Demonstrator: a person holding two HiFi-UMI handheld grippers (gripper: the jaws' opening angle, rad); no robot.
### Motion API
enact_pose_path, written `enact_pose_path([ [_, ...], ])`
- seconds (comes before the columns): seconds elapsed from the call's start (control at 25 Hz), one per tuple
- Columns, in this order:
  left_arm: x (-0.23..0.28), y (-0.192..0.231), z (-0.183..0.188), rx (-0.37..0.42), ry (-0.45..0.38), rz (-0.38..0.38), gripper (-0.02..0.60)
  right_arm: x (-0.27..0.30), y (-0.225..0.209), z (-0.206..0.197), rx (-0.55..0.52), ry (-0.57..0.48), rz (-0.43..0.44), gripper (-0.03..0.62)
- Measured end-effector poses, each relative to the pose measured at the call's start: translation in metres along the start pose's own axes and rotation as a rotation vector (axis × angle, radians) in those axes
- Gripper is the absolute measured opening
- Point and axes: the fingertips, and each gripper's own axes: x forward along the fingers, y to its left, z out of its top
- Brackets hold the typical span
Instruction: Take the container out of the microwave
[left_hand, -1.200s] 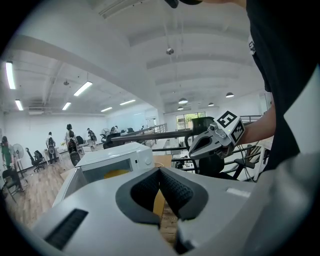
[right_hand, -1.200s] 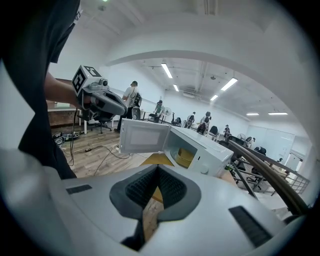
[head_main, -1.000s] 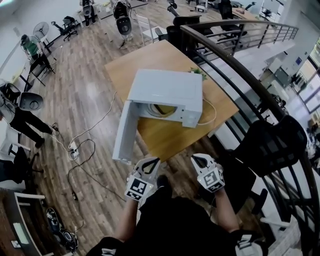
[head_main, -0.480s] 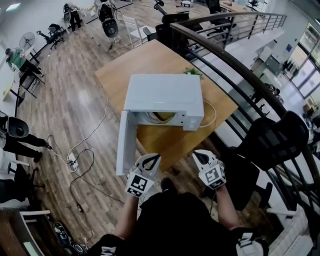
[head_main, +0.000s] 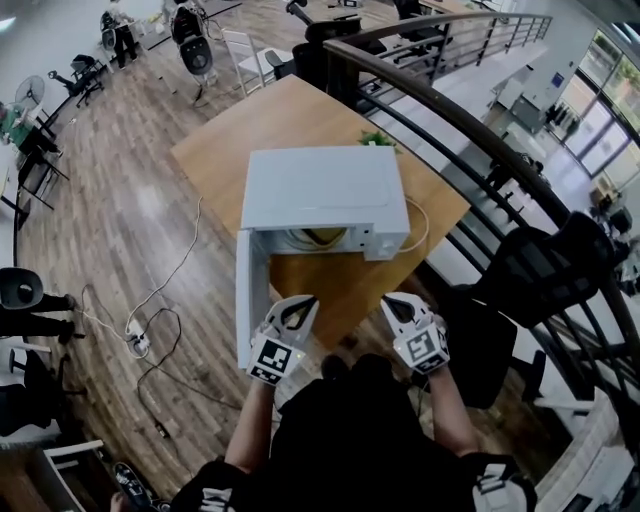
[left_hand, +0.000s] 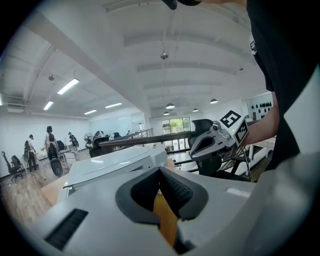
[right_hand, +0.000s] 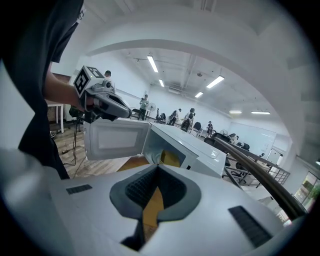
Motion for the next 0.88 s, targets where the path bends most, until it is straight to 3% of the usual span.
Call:
enact_pose_path([
  [0.36, 0.014, 0.007, -0.014, -0.012, 0.021, -0.043, 0.002, 0.012, 0.001, -0.022, 0.039, 0.056, -0.006, -0.002],
  [0.88, 0.052, 0.048, -0.010, -0.002, 0.073, 0.036, 0.002, 0.059, -0.039, 0.011, -0.073, 0.010, 0.114, -0.002],
])
